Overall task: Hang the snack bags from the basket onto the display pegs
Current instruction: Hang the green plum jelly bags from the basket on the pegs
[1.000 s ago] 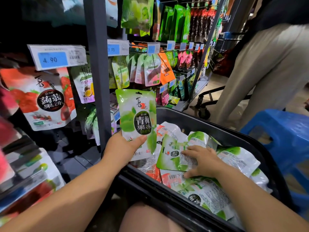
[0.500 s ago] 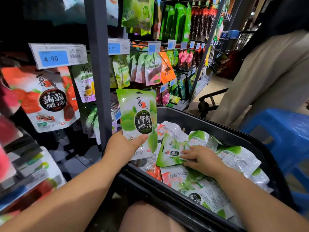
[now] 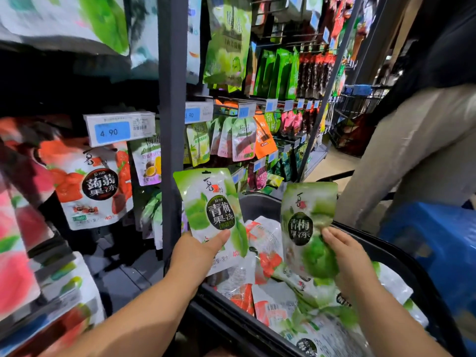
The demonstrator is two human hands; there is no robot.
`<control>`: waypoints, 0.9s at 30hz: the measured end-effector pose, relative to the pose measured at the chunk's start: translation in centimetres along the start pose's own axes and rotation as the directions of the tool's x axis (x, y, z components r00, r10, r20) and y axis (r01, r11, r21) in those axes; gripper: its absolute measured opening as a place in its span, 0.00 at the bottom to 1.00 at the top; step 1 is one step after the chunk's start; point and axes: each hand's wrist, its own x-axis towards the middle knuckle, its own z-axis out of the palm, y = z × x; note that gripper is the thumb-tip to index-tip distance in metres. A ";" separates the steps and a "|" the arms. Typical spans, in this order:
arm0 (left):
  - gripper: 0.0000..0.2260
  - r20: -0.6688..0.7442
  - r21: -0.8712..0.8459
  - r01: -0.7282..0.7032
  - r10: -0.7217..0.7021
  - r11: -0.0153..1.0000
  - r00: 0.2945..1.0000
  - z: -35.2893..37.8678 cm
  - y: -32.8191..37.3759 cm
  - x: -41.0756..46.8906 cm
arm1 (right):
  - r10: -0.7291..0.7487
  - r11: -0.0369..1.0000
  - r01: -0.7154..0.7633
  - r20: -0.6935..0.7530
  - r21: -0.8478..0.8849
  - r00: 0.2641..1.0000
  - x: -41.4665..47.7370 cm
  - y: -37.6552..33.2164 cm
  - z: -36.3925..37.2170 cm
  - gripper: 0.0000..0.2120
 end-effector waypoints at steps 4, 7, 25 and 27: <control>0.07 0.013 -0.022 0.001 -0.001 1.000 1.000 0.8 0.4 -0.6 | 0.163 0.914 -0.216 0.176 0.344 0.971 -1.8 -1.2 2.5 0.07; 0.05 0.044 -0.014 0.004 -0.003 1.000 0.999 1.2 1.0 -1.1 | 0.162 0.879 -0.276 0.300 0.390 0.940 -2.4 -2.2 3.8 0.10; 0.25 0.230 -0.241 0.046 0.011 0.969 0.973 -4.2 5.6 -5.3 | 0.157 0.924 -0.311 0.523 0.221 0.838 -5.9 -6.2 12.4 0.18; 0.28 0.187 -0.295 0.029 0.028 0.955 0.982 -4.5 5.8 -5.3 | 0.111 0.950 -0.254 0.564 0.181 0.819 -6.6 -7.7 13.1 0.15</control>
